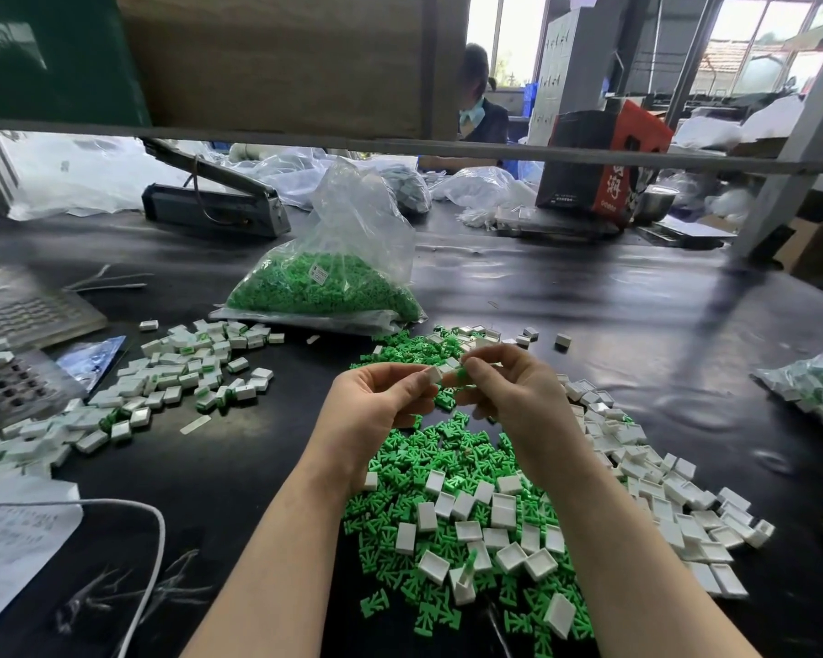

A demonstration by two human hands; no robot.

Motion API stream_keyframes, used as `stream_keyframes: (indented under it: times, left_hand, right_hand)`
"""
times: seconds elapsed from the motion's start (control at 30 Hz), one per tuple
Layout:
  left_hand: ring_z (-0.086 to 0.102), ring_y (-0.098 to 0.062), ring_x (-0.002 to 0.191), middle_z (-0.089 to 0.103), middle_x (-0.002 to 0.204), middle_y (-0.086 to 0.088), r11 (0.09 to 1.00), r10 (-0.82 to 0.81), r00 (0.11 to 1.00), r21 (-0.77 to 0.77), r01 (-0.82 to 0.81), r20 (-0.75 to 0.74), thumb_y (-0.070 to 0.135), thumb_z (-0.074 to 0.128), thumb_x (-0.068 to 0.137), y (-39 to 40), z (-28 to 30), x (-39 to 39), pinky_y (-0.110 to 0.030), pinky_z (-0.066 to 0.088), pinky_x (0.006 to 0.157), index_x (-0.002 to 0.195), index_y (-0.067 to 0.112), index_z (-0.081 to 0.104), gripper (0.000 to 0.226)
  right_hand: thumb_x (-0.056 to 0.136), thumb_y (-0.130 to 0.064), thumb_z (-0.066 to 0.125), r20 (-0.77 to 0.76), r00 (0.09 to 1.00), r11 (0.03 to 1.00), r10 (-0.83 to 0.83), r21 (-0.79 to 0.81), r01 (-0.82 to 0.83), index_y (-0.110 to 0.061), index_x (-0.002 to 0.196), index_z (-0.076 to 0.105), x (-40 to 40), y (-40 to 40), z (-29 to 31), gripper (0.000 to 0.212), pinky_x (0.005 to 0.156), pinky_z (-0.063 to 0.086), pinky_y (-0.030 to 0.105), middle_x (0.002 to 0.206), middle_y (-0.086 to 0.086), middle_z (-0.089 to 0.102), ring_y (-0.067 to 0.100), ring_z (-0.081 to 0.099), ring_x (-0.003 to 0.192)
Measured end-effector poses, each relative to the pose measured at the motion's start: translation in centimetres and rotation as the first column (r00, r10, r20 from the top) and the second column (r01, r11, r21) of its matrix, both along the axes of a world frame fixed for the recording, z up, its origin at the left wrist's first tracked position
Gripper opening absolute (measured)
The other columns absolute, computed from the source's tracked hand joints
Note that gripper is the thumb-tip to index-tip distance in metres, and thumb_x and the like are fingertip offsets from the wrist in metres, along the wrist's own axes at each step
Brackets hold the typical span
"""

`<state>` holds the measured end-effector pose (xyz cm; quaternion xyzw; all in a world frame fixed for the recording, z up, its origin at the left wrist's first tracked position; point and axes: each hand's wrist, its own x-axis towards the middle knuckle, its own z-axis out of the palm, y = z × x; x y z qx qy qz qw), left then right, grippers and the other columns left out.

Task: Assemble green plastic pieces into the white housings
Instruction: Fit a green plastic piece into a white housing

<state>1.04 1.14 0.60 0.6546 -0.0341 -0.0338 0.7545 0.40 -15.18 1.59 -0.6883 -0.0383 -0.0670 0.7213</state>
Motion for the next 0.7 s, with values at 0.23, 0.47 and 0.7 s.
stream_keyframes:
  times: [0.23,0.47,0.7]
  left_hand:
    - [0.071,-0.013,0.072,0.077,0.086,-0.007,1.0,-0.005,1.0,0.004,0.005,0.001,0.03,0.074,0.073,-0.4,0.2,-0.2,-0.023,0.05,0.063,0.097,0.01,0.073,0.032]
    - [0.072,-0.013,0.072,0.077,0.087,-0.009,0.998,-0.041,0.999,-0.038,0.04,-0.015,0.02,0.071,0.082,-0.6,0.2,-0.3,-0.02,0.051,0.06,0.098,0.008,0.072,0.02]
    - [0.072,-0.013,0.072,0.077,0.087,-0.009,0.995,-0.049,0.998,-0.093,0.045,-0.037,0.015,0.067,0.089,-0.6,0.2,-0.3,-0.02,0.052,0.061,0.098,0.007,0.072,0.013]
  right_hand:
    - [0.083,-0.014,0.071,-0.056,0.998,0.986,-0.042,0.159,0.05,-0.01,0.089,0.069,0.3,0.4,-0.4,0.008,0.058,0.042,0.023,0.066,-0.006,0.064,0.004,0.053,0.057]
    - [0.081,-0.014,0.072,-0.029,0.999,0.971,-0.026,0.238,0.032,-0.005,0.089,0.068,0.4,1.1,-0.6,0.012,0.051,0.043,0.014,0.075,0.005,0.065,0.001,0.054,0.053]
    - [0.085,-0.015,0.07,-0.042,0.997,0.964,-0.066,0.256,0.074,-0.007,0.088,0.068,0.5,1.3,-0.8,0.008,0.053,0.043,0.016,0.072,0.002,0.064,0.0,0.053,0.053]
